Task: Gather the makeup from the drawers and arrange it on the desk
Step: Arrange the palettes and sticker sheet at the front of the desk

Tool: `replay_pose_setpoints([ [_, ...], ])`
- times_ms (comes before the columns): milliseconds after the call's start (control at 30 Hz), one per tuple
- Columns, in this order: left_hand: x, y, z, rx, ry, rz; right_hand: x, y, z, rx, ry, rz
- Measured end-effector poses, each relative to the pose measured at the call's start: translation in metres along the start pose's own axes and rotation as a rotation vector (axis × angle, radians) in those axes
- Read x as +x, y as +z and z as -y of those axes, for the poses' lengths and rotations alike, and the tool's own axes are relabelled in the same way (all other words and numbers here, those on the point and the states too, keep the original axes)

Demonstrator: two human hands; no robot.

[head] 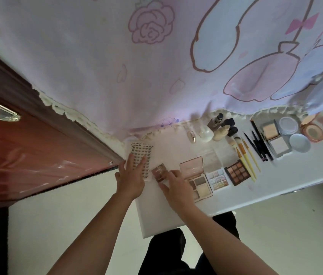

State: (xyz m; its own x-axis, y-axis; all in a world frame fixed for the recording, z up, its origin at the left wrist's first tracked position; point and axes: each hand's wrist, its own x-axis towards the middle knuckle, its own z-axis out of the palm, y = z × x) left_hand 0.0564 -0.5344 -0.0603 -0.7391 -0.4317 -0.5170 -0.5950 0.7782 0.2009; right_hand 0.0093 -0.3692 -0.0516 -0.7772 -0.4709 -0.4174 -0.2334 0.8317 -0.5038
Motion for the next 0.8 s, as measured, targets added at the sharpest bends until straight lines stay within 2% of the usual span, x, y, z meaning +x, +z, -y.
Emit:
replay_pose_setpoints([
  [133,0.004,-0.003,0.006,0.035,0.047,0.004,0.001,0.011,0.007,0.224,0.176,-0.086],
  [233,0.009,-0.006,0.009,-0.056,0.066,-0.003,-0.002,0.012,0.005,0.381,0.243,-0.15],
  [333,0.015,-0.008,0.016,-0.268,0.114,-0.064,-0.012,0.002,0.003,0.555,0.291,-0.188],
  [500,-0.015,-0.034,-0.005,-0.73,-0.025,-0.211,-0.034,-0.033,-0.008,0.837,0.296,-0.23],
  [600,-0.055,-0.061,-0.032,-1.146,-0.061,-0.065,-0.05,-0.065,0.0,1.158,0.292,-0.184],
  [700,-0.09,-0.081,-0.052,-1.258,0.084,0.107,-0.064,-0.098,0.011,1.361,0.202,-0.072],
  [800,-0.117,-0.095,-0.072,-1.412,0.255,0.128,-0.073,-0.131,0.021,1.418,0.094,0.045],
])
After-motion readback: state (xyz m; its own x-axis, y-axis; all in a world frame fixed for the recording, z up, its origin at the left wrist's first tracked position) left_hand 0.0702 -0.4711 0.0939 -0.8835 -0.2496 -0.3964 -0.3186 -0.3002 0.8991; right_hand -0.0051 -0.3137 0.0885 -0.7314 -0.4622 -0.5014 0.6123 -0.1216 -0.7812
